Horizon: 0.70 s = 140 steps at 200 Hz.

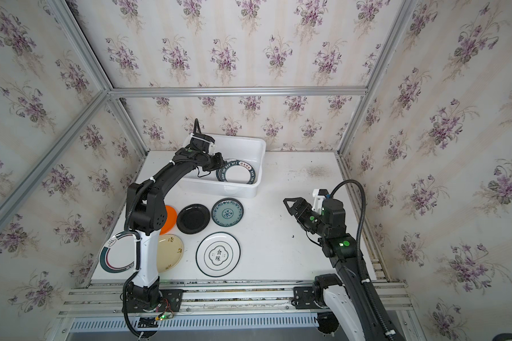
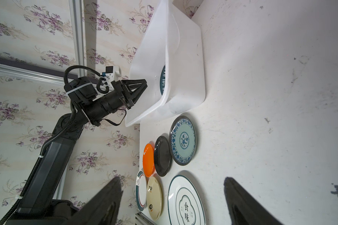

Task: Place the plates into the plastic bin on the countertop
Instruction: Place the plate in the plastic bin.

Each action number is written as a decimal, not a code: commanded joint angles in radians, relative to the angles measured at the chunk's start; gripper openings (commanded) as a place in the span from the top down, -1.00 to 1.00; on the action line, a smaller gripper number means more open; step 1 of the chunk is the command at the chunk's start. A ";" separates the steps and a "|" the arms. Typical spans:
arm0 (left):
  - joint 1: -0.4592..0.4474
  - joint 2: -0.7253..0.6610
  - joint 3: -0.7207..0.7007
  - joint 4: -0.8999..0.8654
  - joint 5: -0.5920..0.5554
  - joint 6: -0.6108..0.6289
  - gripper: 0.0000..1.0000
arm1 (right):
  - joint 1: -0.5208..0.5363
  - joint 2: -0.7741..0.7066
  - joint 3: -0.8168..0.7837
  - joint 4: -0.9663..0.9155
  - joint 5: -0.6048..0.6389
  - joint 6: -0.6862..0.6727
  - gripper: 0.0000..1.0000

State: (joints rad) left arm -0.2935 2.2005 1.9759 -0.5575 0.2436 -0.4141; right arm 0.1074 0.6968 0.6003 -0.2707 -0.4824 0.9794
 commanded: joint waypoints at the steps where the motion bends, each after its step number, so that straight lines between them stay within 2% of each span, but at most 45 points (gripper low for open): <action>1: -0.001 -0.002 0.008 -0.002 0.012 0.016 0.31 | 0.000 0.000 0.006 0.042 -0.018 0.007 -0.68; 21: -0.002 -0.008 0.009 -0.001 0.010 0.021 -0.07 | 0.000 -0.001 0.010 0.028 -0.016 0.000 -0.68; 33: -0.004 -0.015 0.010 -0.001 0.005 0.026 -0.54 | 0.000 0.001 0.011 0.017 -0.015 -0.009 -0.67; 37: -0.005 -0.018 0.009 -0.002 0.004 0.028 -0.71 | 0.000 0.001 0.011 0.011 -0.013 -0.012 -0.67; 40: -0.006 -0.022 0.009 -0.002 0.003 0.028 -0.94 | 0.000 0.001 0.012 0.008 -0.013 -0.014 -0.66; 42: -0.006 -0.024 0.009 -0.002 0.003 0.030 -0.97 | 0.000 0.001 0.011 0.005 -0.012 -0.016 -0.66; 72: -0.013 -0.085 -0.006 -0.001 -0.003 0.054 -0.99 | 0.000 0.005 0.005 -0.014 -0.008 -0.038 -0.65; 78: -0.014 -0.099 -0.011 -0.001 -0.036 0.056 -0.99 | 0.001 0.007 0.005 -0.020 -0.006 -0.046 -0.64; 113: -0.015 -0.201 -0.061 -0.001 -0.063 0.061 -0.99 | 0.007 0.043 0.049 -0.115 0.003 -0.153 -0.58; 130: -0.015 -0.258 -0.111 0.007 -0.071 0.056 -0.99 | 0.044 0.062 0.054 -0.125 0.027 -0.175 -0.57; 140: -0.015 -0.300 -0.151 0.019 -0.076 0.051 -0.99 | 0.109 0.080 0.048 -0.110 0.071 -0.176 -0.56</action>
State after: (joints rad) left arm -0.3080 1.9682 1.8809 -0.5621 0.1898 -0.3695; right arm 0.1398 0.7528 0.6399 -0.3676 -0.4698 0.8593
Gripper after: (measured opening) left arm 0.994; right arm 0.783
